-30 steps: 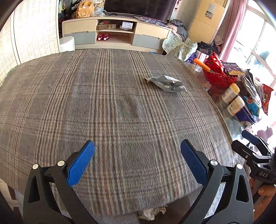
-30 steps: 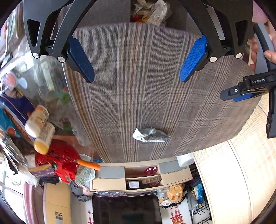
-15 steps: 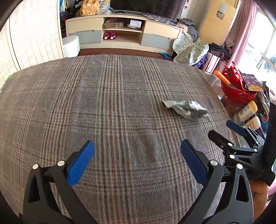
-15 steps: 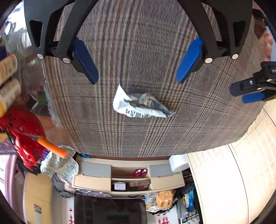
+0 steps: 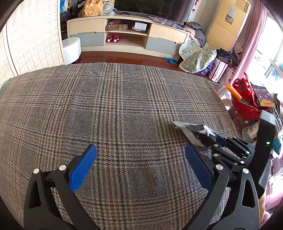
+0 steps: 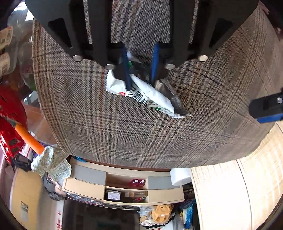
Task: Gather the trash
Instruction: 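Grasp the silver foil wrapper with the right gripper, then carry the foil wrapper down over the bin with the right gripper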
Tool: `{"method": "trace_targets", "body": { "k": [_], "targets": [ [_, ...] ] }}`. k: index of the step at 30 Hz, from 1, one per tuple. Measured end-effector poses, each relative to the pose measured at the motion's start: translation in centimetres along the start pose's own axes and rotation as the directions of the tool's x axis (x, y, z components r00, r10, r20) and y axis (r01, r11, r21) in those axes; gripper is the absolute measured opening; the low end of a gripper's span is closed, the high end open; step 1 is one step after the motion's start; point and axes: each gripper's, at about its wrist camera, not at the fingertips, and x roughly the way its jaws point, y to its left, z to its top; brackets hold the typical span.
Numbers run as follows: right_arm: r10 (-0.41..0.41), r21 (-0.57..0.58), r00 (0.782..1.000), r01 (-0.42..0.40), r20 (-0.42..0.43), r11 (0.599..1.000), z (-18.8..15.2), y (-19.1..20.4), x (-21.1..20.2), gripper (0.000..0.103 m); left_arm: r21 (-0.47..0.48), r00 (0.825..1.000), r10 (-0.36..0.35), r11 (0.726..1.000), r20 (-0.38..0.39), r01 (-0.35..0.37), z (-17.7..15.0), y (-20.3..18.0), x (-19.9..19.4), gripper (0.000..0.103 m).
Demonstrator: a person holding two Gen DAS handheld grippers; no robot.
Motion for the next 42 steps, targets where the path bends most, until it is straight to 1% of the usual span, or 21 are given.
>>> {"method": "trace_targets", "body": {
  "k": [3,5,8,11,15,19,24,25,27,28,30,31,33,34,37,38,39,41,42],
  "targets": [
    [0.022,0.056,1.000,-0.023,0.014,0.998,-0.9,-1.6,-2.0,0.011,0.016,1.000,-0.004,1.000,-0.006,0.004,-0.4,-0.8,0.3,0.095],
    [0.016,0.088,0.999,-0.018,0.028,0.996,-1.6,-2.9,-3.8,0.011,0.028,1.000,-0.008,1.000,-0.015,0.009,-0.7,-1.2,0.4,0.095],
    [-0.014,0.117,0.998,0.007,0.060,0.993,-2.5,-4.5,-6.5,0.011,0.043,1.000,-0.017,0.999,-0.022,0.018,-1.3,-1.8,0.2,0.095],
    [-0.026,0.130,0.997,0.016,0.072,0.991,-3.3,-5.5,-8.6,0.011,0.061,0.999,-0.023,0.998,-0.028,0.025,-2.0,-2.6,0.1,0.095],
    [-0.040,0.133,0.996,0.029,0.083,0.991,-4.9,-5.9,-11.1,0.011,0.093,0.999,-0.029,0.995,-0.038,0.033,-3.4,-4.0,-0.3,0.095],
    [-0.031,0.157,0.996,0.017,0.087,0.987,-6.5,-6.2,-12.8,0.011,0.141,0.999,-0.007,0.990,-0.039,0.012,-5.8,-5.2,-1.2,0.095],
    [-0.015,0.197,0.997,0.000,0.076,0.980,-9.4,-6.1,-14.7,0.011,0.172,0.999,-0.003,0.985,-0.042,0.011,-9.2,-6.1,-2.9,0.094],
    [-0.016,0.202,0.997,0.000,0.075,0.979,-9.9,-5.9,-15.1,0.011,0.180,0.999,-0.007,0.984,-0.043,0.014,-10.0,-6.4,-3.4,0.092],
    [-0.017,0.221,0.997,0.000,0.074,0.975,-11.4,-5.8,-16.2,0.011,0.196,0.998,-0.017,0.980,-0.055,0.027,-11.6,-6.7,-4.2,0.081],
    [-0.016,0.229,0.997,-0.001,0.072,0.973,-11.9,-5.8,-16.6,0.011,0.204,0.998,-0.023,0.978,-0.065,0.036,-12.3,-6.9,-4.6,0.078],
    [-0.015,0.239,0.998,-0.001,0.065,0.971,-13.2,-5.2,-17.3,0.011,0.215,0.996,-0.037,0.975,-0.081,0.054,-14.0,-7.3,-5.5,0.066],
    [-0.019,0.239,0.998,0.005,0.057,0.971,-14.0,-4.8,-17.8,0.011,0.218,0.995,-0.043,0.974,-0.088,0.061,-14.8,-7.4,-5.9,0.064],
    [-0.017,0.241,0.999,0.006,0.046,0.970,-15.8,-4.0,-18.5,0.011,0.219,0.994,-0.063,0.972,-0.095,0.083,-16.6,-7.5,-6.9,0.056],
    [-0.006,0.244,0.999,-0.004,0.040,0.970,-16.6,-3.5,-18.7,0.011,0.219,0.993,-0.072,0.971,-0.097,0.092,-17.4,-7.5,-7.4,0.054],
    [0.036,0.255,0.999,-0.043,0.030,0.966,-19.2,-1.9,-19.4,0.011,0.195,0.991,-0.098,0.974,-0.090,0.114,-20.1,-7.0,-8.9,0.050],
    [0.049,0.260,0.999,-0.053,0.025,0.964,-19.9,-1.5,-19.5,0.011,0.184,0.990,-0.106,0.975,-0.089,0.121,-20.9,-6.8,-9.2,0.046],
    [0.064,0.269,0.998,-0.067,0.020,0.961,-20.8,-1.1,-19.6,0.011,0.168,0.989,-0.119,0.977,-0.086,0.132,-22.0,-6.4,-9.7,0.039],
    [0.089,0.285,0.996,-0.088,0.012,0.954,-22.3,-0.4,-19.8,0.011,0.145,0.988,-0.131,0.979,-0.081,0.142,-23.8,-5.7,-10.3,0.031],
    [0.097,0.292,0.995,-0.095,0.008,0.952,-22.9,-0.2,-19.9,0.011,0.127,0.987,-0.136,0.981,-0.081,0.146,-25.0,-5.1,-10.6,0.031]
  ]
}}
